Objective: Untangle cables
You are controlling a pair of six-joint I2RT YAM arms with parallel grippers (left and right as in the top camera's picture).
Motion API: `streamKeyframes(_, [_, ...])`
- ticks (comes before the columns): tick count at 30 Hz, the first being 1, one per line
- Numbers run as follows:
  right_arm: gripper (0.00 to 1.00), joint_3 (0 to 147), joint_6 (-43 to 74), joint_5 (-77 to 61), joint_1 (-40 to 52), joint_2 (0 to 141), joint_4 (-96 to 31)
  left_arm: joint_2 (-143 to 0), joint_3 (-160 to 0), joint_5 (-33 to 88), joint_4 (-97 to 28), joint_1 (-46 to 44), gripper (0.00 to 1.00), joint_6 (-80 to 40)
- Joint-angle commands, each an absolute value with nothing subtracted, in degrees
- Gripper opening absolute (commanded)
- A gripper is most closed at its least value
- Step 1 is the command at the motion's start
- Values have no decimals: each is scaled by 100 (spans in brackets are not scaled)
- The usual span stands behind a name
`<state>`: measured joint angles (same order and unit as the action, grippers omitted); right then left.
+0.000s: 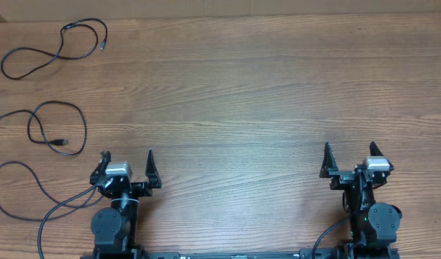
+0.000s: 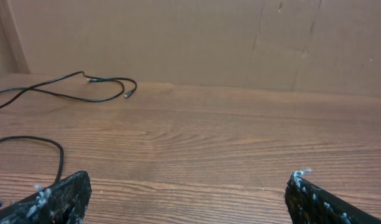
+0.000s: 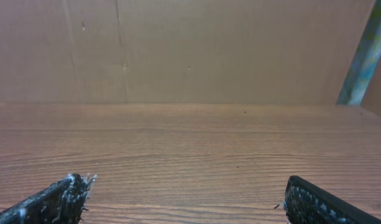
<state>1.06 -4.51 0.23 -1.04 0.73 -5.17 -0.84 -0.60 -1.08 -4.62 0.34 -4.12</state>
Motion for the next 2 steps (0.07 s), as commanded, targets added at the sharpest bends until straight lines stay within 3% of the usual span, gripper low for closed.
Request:
streamKeyframes(1, [100, 43, -480, 32, -113, 16, -482, -25, -27, -40, -445, -3, 99, -320])
streamKeyframes(2, [100, 45, -480, 32, -113, 16, -484, -25, -27, -40, -445, -3, 100, -320])
